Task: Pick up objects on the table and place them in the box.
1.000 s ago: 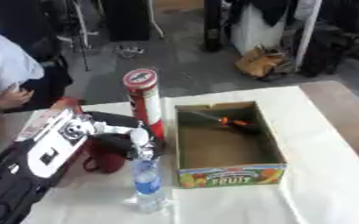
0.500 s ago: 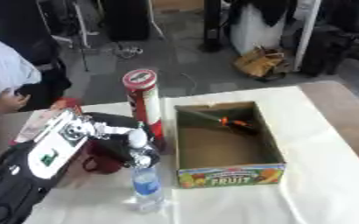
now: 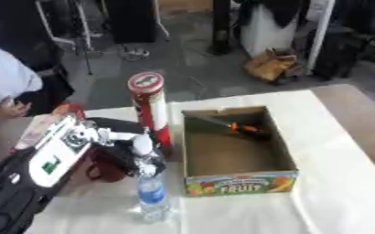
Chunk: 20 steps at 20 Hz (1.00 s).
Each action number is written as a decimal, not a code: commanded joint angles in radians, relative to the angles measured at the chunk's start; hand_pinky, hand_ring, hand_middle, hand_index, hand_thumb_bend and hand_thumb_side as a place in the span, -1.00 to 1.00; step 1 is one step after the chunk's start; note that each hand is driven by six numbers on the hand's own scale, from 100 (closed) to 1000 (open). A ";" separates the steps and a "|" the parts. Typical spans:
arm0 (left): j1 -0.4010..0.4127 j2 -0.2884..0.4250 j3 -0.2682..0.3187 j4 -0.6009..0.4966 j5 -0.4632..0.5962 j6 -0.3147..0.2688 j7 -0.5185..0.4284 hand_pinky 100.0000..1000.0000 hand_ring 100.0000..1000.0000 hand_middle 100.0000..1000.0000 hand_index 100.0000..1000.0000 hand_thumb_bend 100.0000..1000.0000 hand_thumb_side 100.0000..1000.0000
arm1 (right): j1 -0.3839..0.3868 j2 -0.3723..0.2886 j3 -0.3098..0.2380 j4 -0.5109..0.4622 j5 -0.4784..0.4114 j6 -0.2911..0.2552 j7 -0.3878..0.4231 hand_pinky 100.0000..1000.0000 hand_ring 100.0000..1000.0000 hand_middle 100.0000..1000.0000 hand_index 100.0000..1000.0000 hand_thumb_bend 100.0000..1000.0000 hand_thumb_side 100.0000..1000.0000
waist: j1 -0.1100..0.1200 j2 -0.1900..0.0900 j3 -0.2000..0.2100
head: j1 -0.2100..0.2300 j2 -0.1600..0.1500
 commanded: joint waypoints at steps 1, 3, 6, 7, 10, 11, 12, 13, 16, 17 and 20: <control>0.001 0.012 -0.004 0.010 -0.016 -0.050 -0.063 -0.96 -0.40 -0.18 0.12 -1.00 -0.06 | -0.011 -0.023 -0.003 -0.011 -0.001 -0.067 -0.063 0.44 0.64 0.32 0.42 -1.00 1.00 | -0.005 -0.008 -0.002 | -0.001 -0.009; -0.001 0.010 -0.005 0.010 -0.010 -0.042 -0.063 -0.97 -0.42 -0.20 0.11 -1.00 -0.08 | -0.010 -0.023 -0.003 -0.011 -0.001 -0.066 -0.063 0.44 0.64 0.32 0.42 -1.00 1.00 | -0.005 -0.008 -0.002 | 0.000 -0.009; -0.005 0.008 -0.007 0.010 -0.001 -0.032 -0.063 -1.00 -0.47 -0.24 0.06 -1.00 -0.14 | -0.009 -0.023 -0.001 -0.011 -0.001 -0.066 -0.063 0.44 0.64 0.32 0.42 -1.00 1.00 | -0.004 -0.009 -0.001 | 0.000 -0.008; -0.007 0.007 -0.009 0.011 0.002 -0.027 -0.063 -1.00 -0.47 -0.25 0.05 -1.00 -0.14 | -0.009 -0.023 -0.001 -0.011 -0.001 -0.066 -0.063 0.44 0.64 0.32 0.42 -1.00 1.00 | -0.004 -0.010 -0.001 | 0.000 -0.008; -0.012 0.004 -0.015 0.012 0.012 -0.016 -0.063 -1.00 -0.49 -0.26 0.04 -1.00 -0.14 | -0.008 -0.024 0.001 -0.011 -0.001 -0.067 -0.063 0.44 0.64 0.32 0.42 -1.00 1.00 | -0.003 -0.011 0.000 | 0.000 -0.007; -0.014 0.003 -0.016 0.011 0.015 -0.013 -0.063 -1.00 -0.51 -0.28 0.02 -1.00 -0.14 | -0.008 -0.024 0.001 -0.011 -0.001 -0.067 -0.063 0.44 0.64 0.32 0.42 -1.00 1.00 | -0.002 -0.011 0.000 | 0.001 -0.007; -0.016 0.002 -0.017 0.011 0.015 -0.010 -0.063 -1.00 -0.53 -0.30 0.01 -1.00 -0.14 | -0.008 -0.024 0.002 -0.011 -0.001 -0.067 -0.063 0.44 0.64 0.32 0.42 -1.00 1.00 | -0.002 -0.011 0.000 | 0.001 -0.007; -0.018 0.001 -0.018 0.011 0.016 -0.008 -0.063 -1.00 -0.53 -0.30 0.01 -1.00 -0.14 | -0.008 -0.024 0.002 -0.011 -0.001 -0.067 -0.063 0.44 0.64 0.32 0.42 -1.00 1.00 | -0.002 -0.011 -0.001 | 0.001 -0.007; -0.021 -0.001 -0.019 0.010 0.019 -0.005 -0.063 -1.00 -0.57 -0.35 -0.02 -1.00 -0.18 | -0.008 -0.025 0.003 -0.011 -0.001 -0.067 -0.063 0.44 0.64 0.32 0.42 -1.00 1.00 | -0.002 -0.012 -0.001 | 0.001 -0.007; -0.022 -0.001 -0.019 0.010 0.020 -0.004 -0.063 -1.00 -0.60 -0.38 -0.04 -1.00 -0.20 | -0.008 -0.025 0.003 -0.011 -0.002 -0.068 -0.063 0.44 0.64 0.32 0.42 -1.00 1.00 | -0.002 -0.012 -0.001 | 0.001 -0.007; -0.030 -0.004 -0.017 0.003 0.027 0.000 -0.063 -1.00 -0.64 -0.42 -0.05 -1.00 -0.27 | -0.008 -0.026 0.003 -0.011 -0.003 -0.068 -0.063 0.44 0.64 0.33 0.42 -1.00 1.00 | -0.001 -0.015 -0.001 | 0.002 -0.005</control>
